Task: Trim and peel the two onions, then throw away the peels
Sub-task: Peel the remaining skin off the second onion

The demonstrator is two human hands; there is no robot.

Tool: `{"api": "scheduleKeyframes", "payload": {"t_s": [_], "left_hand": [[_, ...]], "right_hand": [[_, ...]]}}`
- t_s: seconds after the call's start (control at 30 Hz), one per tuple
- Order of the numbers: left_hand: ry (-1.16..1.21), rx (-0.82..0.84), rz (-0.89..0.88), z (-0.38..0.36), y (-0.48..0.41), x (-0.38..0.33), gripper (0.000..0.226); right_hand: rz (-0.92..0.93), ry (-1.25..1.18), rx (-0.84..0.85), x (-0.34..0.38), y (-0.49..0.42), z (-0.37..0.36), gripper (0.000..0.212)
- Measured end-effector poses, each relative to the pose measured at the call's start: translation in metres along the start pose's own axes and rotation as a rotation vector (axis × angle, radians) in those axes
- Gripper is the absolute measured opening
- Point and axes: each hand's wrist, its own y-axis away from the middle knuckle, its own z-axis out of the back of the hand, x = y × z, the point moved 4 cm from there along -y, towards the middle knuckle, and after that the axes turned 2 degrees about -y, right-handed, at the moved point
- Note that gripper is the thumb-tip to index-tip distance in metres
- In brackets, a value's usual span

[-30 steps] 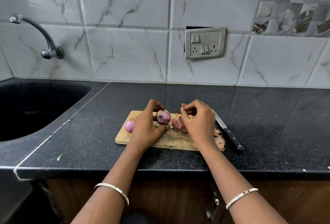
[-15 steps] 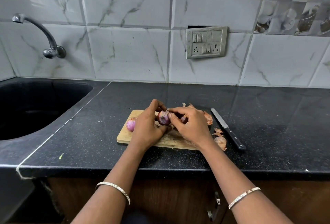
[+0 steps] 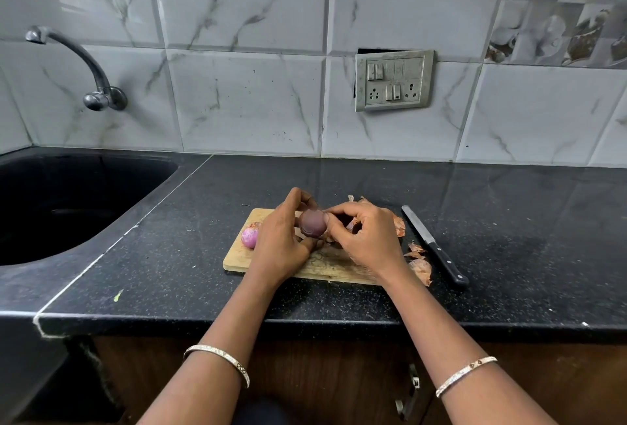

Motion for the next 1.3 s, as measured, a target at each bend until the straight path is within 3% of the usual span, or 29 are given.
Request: {"api": "scheduleKeyframes", "payload": {"t_s": [0.37,0.73,0.87,1.3], "left_hand": [[-0.002,-0.006,0.005,-0.002,0.001,0.003,0.044],[-0.023,-0.011,-0.01,-0.001,0.001,0.002,0.05],[-0.025,-0.013,-0.032,-0.002,0.0,0.002,0.049],[0.024,0.012,-0.021,-0.003,-0.001,0.003,0.047]], "right_hand": [[-0.016,-0.029,0.023,0.002,0.001,0.0,0.011],[-0.116,-0.003,-0.066,-0.007,0.001,0.004,0.009],[-0.021,-0.045,0.037,0.003,0.002,0.001,0.018],[-0.171,-0.106,0.058,-0.007,0.0,-0.001,0.014]]}}
